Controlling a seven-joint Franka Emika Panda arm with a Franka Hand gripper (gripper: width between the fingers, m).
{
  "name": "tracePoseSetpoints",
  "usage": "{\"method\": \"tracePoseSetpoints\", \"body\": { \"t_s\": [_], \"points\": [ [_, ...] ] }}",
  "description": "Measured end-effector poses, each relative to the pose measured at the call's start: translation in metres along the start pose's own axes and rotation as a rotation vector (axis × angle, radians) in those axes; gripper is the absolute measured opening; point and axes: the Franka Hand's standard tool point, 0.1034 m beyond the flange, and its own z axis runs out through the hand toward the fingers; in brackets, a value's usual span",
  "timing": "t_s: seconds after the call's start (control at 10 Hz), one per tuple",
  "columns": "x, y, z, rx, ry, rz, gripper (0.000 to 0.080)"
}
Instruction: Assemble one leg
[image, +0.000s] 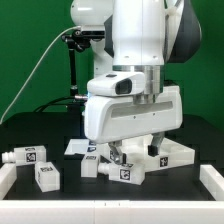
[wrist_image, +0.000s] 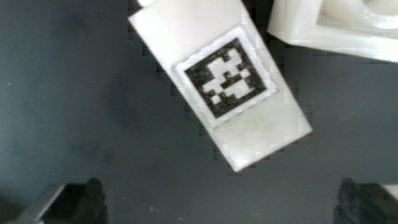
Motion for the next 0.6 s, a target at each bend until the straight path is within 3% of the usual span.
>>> {"method": "tracePoseSetpoints", "body": {
  "t_s": [0.2,0.4,0.6],
  "points": [
    [-0.001,-0.001,0.002,-0.001,0.001,0.0,0.0649],
    [-0.014,-0.012,0.02,-0.018,0.024,-0.007,0.0649],
    [-0.022,-0.013,0.036,-0.023,0.025,-0.006,0.0649]
  ]
}}
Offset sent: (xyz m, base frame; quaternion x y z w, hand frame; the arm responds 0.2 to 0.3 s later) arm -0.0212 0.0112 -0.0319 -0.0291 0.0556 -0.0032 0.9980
